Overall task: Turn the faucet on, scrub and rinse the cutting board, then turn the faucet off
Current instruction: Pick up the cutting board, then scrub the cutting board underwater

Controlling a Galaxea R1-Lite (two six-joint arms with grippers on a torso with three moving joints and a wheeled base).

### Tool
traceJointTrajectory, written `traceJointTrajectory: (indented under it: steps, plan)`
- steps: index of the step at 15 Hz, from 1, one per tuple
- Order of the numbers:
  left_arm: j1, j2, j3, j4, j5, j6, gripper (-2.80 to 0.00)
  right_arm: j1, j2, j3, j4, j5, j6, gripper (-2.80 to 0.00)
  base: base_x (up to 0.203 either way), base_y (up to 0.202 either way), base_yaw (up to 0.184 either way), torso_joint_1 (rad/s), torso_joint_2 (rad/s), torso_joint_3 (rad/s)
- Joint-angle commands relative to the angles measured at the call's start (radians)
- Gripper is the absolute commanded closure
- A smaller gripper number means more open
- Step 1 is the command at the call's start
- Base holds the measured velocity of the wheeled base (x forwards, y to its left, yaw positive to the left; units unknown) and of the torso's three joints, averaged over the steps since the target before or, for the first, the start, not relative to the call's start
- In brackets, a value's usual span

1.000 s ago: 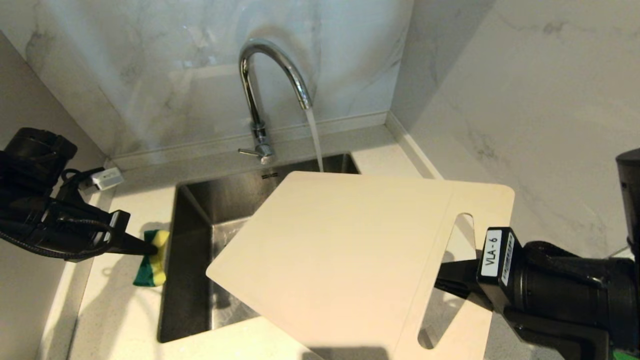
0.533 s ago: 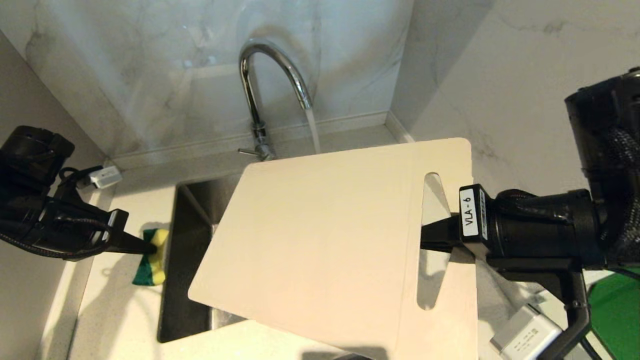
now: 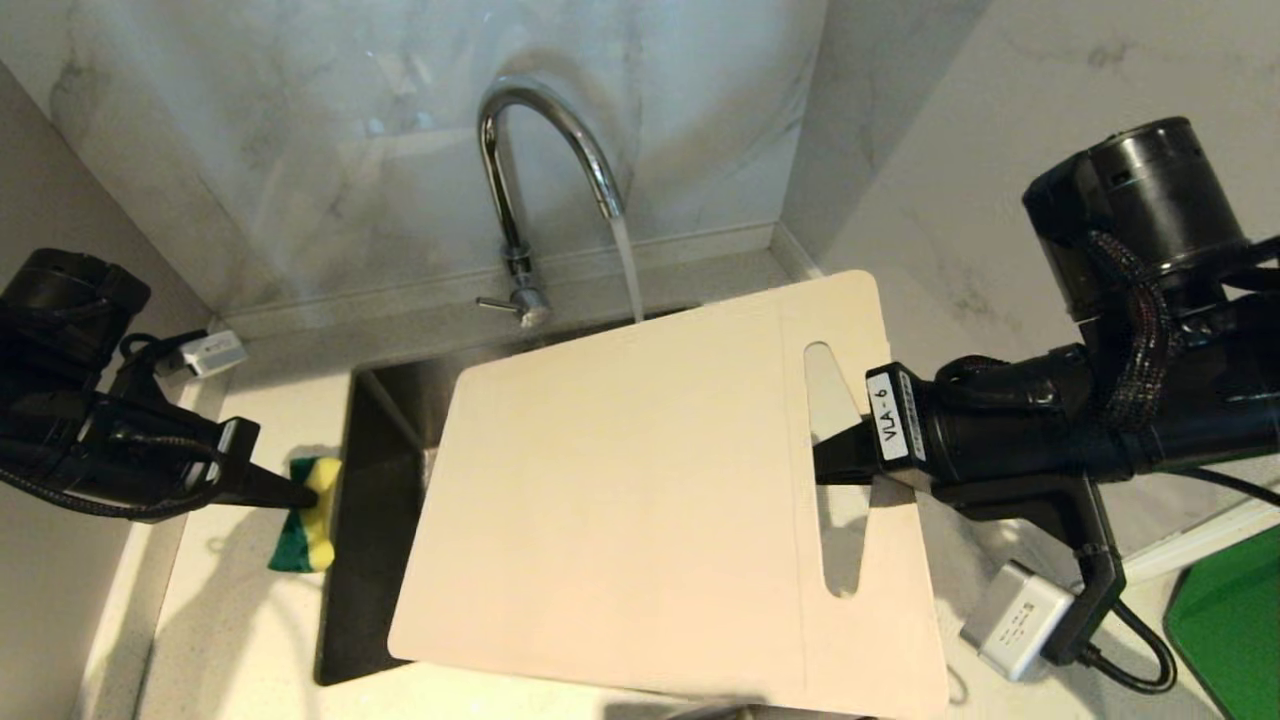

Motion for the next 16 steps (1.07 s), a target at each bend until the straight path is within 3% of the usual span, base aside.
traceJointTrajectory:
  steps: [1,8,16]
  plan:
    - [-0.001,-0.001,-0.001,0.003,-0.002,-0.001,0.0,-0.006,0.08,-0.095,0.072,-0.001,-0.045,0.0,0.0,0.0,0.0,0.0,0.0,0.0]
    - [-0.004,-0.009,-0.001,0.003,-0.016,-0.003,0.0,-0.049,0.248,-0.305,0.135,-0.004,-0.048,0.0,0.0,0.0,0.0,0.0,0.0,0.0]
    - [-0.002,-0.012,-0.001,0.003,-0.025,-0.008,0.0,-0.095,0.365,-0.395,0.131,0.011,-0.048,0.0,0.0,0.0,0.0,0.0,0.0,0.0]
